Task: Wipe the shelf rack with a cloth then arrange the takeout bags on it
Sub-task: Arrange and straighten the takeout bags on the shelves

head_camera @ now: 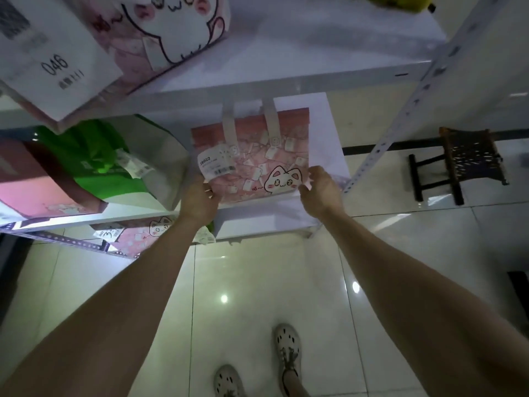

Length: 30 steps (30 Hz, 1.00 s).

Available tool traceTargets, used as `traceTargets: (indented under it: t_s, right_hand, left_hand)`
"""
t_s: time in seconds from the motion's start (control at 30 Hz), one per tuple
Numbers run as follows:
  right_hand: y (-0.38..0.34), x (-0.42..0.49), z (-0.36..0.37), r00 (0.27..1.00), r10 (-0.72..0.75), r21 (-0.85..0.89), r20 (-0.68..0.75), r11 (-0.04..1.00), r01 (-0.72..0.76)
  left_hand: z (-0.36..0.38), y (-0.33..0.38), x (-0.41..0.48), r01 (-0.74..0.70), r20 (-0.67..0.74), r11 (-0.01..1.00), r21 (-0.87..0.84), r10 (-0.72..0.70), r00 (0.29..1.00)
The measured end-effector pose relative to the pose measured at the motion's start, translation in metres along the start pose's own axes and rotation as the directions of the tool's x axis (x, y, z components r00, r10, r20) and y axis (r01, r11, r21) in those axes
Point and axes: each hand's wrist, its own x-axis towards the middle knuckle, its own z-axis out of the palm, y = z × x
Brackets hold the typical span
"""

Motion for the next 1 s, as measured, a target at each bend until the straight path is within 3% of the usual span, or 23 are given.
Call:
traceTargets:
  t_s: [0.17, 0.37, 0.53, 0.7, 0.8, 1.0]
  right_hand:
    - [0.004, -0.046, 0.015, 0.979, 0.058, -0.106, 0.194, 0.994, -0.038]
    - [-0.064, -0.089, 0.064, 0.910, -0.114, -0.162, 0.399, 0.968, 0.192]
    - [-0.150, -0.107, 0.113, 0.844, -0.290, -0.185, 0.450, 0.895, 0.406]
    - [-0.226, -0.129, 0.174, 0.799, -0.374, -0.157, 0.471, 0.856, 0.493]
    - [-0.267, -0.141, 0.215, 0.787, -0.389, -0.150, 0.479, 0.847, 0.510]
    - [-0.342, -0.154, 0.292, 0.834, -0.318, -0.182, 0.451, 0.882, 0.435]
  left_hand:
    - [-0.037, -0.025, -0.039, 0.145, -0.002, 0.989, -0.016, -0.145, 0.989]
    - [-0.114, -0.068, -0.100, 0.135, 0.048, 0.974, 0.181, -0.146, 0.988]
    - [-0.189, -0.109, -0.127, 0.148, -0.032, 0.966, 0.213, -0.144, 0.989]
    - [-0.259, -0.169, -0.134, 0.163, -0.093, 0.966, 0.200, -0.147, 0.985]
    - [-0.301, -0.208, -0.124, 0.164, -0.093, 0.965, 0.202, -0.148, 0.985]
    - [-0.379, -0.281, -0.092, 0.171, -0.039, 0.969, 0.177, -0.167, 0.985]
